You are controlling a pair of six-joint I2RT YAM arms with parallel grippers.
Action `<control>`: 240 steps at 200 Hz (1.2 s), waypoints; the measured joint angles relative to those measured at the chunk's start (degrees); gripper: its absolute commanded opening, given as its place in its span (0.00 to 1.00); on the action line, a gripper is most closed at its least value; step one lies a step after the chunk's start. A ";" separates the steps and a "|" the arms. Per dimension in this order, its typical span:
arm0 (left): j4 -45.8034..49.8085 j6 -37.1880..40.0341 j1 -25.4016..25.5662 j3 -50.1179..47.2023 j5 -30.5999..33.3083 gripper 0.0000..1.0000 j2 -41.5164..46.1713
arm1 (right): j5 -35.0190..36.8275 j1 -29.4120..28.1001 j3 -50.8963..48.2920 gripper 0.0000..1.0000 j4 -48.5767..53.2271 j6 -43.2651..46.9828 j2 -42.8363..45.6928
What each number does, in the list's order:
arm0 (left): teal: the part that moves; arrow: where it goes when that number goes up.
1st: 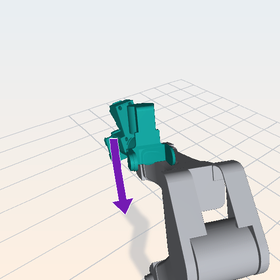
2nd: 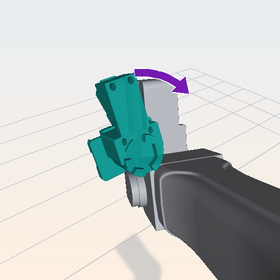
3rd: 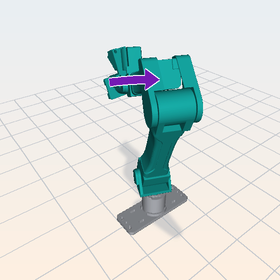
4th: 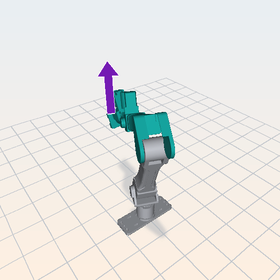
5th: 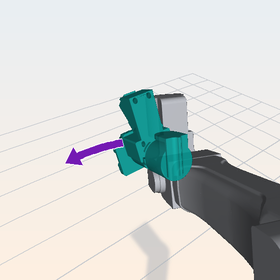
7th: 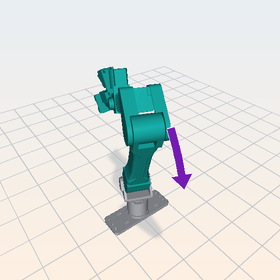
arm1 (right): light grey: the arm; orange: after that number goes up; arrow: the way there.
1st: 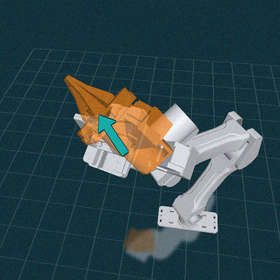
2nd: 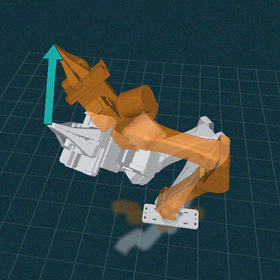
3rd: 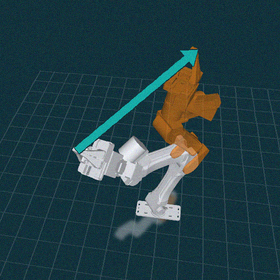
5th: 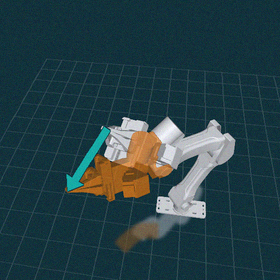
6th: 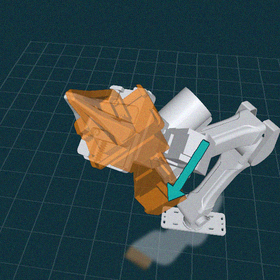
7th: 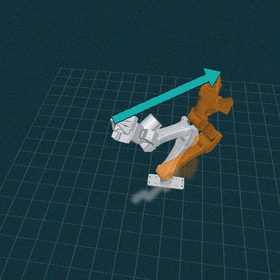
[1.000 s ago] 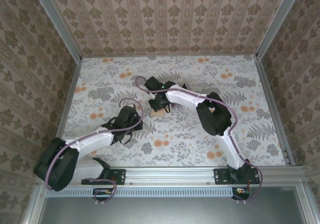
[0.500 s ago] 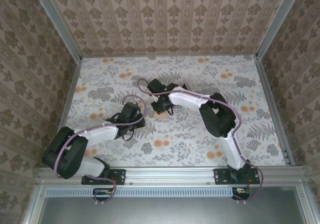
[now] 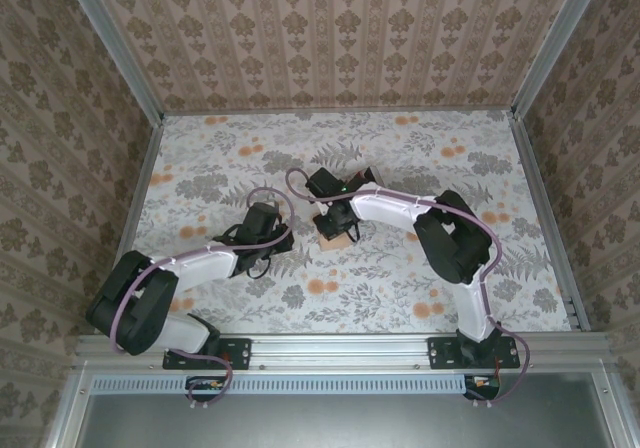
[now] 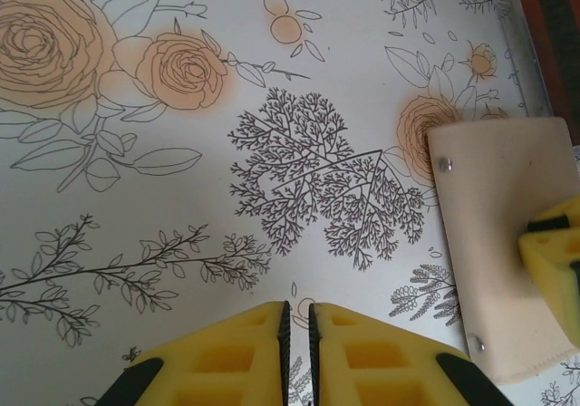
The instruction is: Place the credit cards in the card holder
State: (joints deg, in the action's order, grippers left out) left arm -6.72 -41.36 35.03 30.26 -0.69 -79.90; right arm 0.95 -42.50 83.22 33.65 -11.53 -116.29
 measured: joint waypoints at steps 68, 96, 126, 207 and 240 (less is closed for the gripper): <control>-5.64 -1.38 1.07 2.34 -4.42 0.18 -7.45 | -1.81 -0.20 -5.97 0.22 -2.19 -1.27 3.98; -7.54 -2.47 2.75 4.37 -6.12 0.18 -11.63 | -1.81 -0.20 -8.26 0.24 -2.25 -1.92 5.73; -9.97 -3.52 3.98 7.04 -7.30 0.18 -15.04 | -1.84 -0.20 -9.51 0.30 -2.60 -2.23 6.60; -11.78 -4.35 5.07 8.46 -8.50 0.18 -16.92 | -4.66 -0.17 -10.27 0.37 -3.93 -3.65 8.11; -11.74 -4.35 5.03 7.69 -8.07 0.17 -15.93 | -6.80 -0.13 -10.67 0.39 -4.79 -4.20 11.96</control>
State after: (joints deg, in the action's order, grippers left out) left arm -18.46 -45.71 40.05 37.95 -8.75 -95.83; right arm -5.85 -42.63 72.55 28.86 -15.73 -104.33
